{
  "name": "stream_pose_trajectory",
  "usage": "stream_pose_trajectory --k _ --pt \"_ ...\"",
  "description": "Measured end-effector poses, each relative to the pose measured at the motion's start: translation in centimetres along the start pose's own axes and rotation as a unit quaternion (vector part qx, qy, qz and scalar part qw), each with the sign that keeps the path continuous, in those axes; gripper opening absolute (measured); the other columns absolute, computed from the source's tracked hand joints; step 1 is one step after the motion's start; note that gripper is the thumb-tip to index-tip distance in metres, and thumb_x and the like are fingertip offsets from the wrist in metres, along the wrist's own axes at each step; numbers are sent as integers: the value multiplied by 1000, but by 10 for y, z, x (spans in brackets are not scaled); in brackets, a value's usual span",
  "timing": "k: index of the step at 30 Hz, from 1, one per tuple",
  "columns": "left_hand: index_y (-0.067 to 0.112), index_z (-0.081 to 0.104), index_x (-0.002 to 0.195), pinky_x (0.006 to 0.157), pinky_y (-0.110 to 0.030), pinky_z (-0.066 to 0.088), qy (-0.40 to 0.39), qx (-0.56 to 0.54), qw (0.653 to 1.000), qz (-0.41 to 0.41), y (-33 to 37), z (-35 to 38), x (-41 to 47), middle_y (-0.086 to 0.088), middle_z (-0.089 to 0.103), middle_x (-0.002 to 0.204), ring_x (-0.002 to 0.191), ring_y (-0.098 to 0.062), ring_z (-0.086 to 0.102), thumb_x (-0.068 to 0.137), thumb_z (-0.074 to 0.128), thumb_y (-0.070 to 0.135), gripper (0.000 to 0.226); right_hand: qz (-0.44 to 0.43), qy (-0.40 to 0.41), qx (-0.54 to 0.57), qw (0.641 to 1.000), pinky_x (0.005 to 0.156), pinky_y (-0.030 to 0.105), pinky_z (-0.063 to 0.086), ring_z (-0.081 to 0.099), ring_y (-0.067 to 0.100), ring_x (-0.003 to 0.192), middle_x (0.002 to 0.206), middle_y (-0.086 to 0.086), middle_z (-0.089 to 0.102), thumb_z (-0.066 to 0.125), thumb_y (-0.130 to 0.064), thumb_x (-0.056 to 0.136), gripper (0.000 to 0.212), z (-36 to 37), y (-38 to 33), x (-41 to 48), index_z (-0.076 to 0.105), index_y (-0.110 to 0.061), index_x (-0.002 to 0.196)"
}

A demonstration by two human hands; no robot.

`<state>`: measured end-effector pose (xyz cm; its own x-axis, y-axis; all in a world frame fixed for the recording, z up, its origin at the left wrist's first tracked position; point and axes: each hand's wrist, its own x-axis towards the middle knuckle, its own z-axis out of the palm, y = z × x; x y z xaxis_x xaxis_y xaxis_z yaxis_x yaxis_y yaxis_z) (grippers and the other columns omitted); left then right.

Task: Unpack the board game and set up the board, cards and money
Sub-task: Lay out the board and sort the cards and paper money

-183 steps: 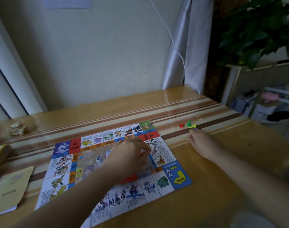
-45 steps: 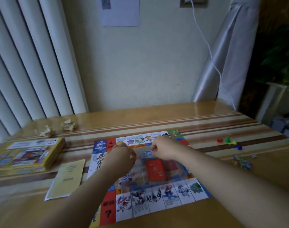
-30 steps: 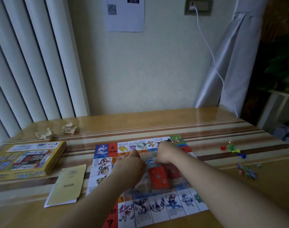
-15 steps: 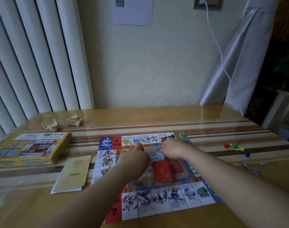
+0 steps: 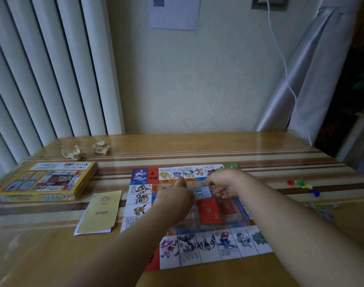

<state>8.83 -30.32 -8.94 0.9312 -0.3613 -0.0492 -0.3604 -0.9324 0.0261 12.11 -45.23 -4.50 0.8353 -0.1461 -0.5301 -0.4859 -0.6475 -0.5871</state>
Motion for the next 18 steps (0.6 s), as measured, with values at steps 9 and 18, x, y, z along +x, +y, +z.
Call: stream_pose_trajectory --k 9,18 --pt "24 50 130 106 -46 36 28 -27 999 2 -3 6 -5 -2 36 135 105 -20 57 100 38 38 36 -37 39 -23 998 72 29 42 49 18 78 92 6 55 62 -23 89 15 5 1 3 57 -10 94" --pt "25 40 134 112 -46 28 30 -52 998 -5 -3 4 -9 0 33 140 112 -18 55 100 35 41 38 -105 36 -32 993 82 36 56 71 25 83 100 10 71 78 -17 70 40 13 -8 10 65 3 102"
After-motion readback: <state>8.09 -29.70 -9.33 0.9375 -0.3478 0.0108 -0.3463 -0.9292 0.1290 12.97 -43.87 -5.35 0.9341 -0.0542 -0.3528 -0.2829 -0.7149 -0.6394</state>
